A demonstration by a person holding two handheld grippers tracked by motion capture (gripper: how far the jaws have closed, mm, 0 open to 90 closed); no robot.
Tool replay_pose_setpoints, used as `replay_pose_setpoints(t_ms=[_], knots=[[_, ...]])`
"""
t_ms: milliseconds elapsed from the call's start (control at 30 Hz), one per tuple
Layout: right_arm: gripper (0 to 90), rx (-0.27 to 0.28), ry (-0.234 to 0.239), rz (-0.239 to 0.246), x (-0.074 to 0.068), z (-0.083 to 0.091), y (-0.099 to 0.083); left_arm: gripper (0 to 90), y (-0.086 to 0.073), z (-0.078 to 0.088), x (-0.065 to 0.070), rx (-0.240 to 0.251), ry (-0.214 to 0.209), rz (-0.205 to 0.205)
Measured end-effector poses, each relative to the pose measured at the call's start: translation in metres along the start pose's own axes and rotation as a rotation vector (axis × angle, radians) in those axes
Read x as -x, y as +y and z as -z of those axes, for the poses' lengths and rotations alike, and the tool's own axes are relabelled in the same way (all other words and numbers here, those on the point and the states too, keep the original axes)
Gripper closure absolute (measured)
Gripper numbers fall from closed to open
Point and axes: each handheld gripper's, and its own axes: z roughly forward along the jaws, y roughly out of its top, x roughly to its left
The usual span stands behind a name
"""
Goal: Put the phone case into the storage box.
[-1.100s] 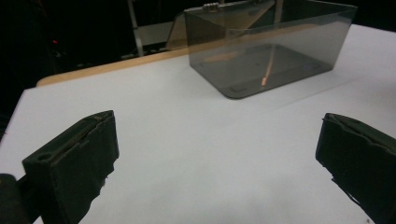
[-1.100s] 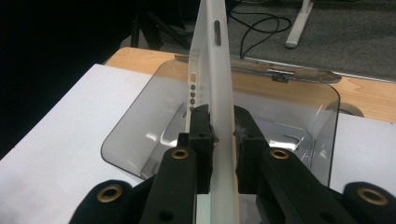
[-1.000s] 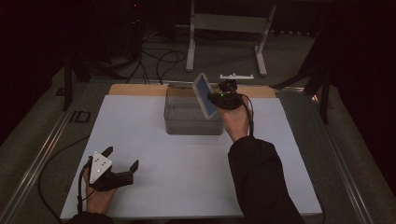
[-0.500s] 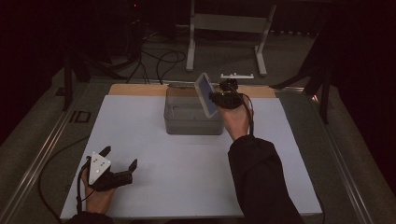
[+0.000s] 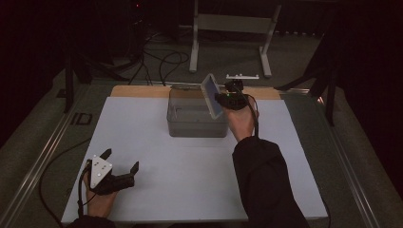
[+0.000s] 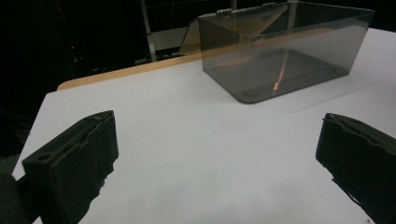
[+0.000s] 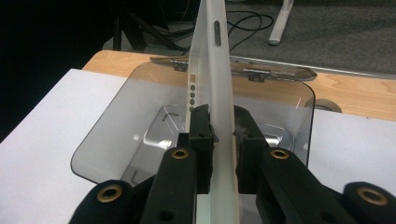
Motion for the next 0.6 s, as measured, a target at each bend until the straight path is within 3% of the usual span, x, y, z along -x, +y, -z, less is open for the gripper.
replay_pose_setpoints(t_ms=[600], knots=[[81.0,-0.008,-0.048,-0.017,0.0083,-0.0053,0.0009,0.2,-0.0004,0.0009,-0.0003,0.006,0.003,0.008]])
